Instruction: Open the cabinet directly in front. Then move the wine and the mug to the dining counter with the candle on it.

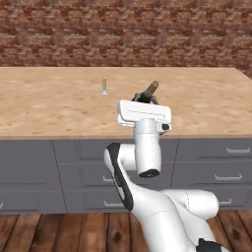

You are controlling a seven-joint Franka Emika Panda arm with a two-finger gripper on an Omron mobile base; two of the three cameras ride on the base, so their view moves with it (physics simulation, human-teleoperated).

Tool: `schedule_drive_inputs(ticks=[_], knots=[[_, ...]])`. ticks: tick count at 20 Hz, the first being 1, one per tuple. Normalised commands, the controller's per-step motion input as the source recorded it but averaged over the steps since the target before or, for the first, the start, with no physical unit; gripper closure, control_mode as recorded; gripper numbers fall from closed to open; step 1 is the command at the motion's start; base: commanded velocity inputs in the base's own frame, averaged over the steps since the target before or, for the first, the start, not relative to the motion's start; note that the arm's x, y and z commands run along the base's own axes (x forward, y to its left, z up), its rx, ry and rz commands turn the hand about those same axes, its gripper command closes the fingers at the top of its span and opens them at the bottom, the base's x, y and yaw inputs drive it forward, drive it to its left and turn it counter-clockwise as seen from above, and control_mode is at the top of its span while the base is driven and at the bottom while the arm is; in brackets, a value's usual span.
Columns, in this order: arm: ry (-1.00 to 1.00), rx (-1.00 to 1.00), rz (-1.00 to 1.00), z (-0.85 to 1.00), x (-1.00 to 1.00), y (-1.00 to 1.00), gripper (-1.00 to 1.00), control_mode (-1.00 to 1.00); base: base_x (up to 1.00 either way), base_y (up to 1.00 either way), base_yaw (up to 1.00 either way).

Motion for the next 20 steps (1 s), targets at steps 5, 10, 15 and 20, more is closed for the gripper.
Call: schedule_drive_inputs(ticks=[5, 10, 15, 20], knots=[[0.00, 0.00, 0.00, 0.00, 0.00, 0.00, 1.00, 1.00, 0.50, 0.55, 0.12], [0.00, 0.00, 0.00, 0.00, 0.00, 0.00, 1.00, 1.00, 0.06, 0.36, 0.11], [0.00, 0.00, 0.00, 0.00, 0.00, 0.00, 1.00, 1.00, 0.77, 0.07, -0.03], [0.00, 0.00, 0.00, 0.00, 0.00, 0.00, 1.00, 1.00, 0.85, 0.29, -0.08]])
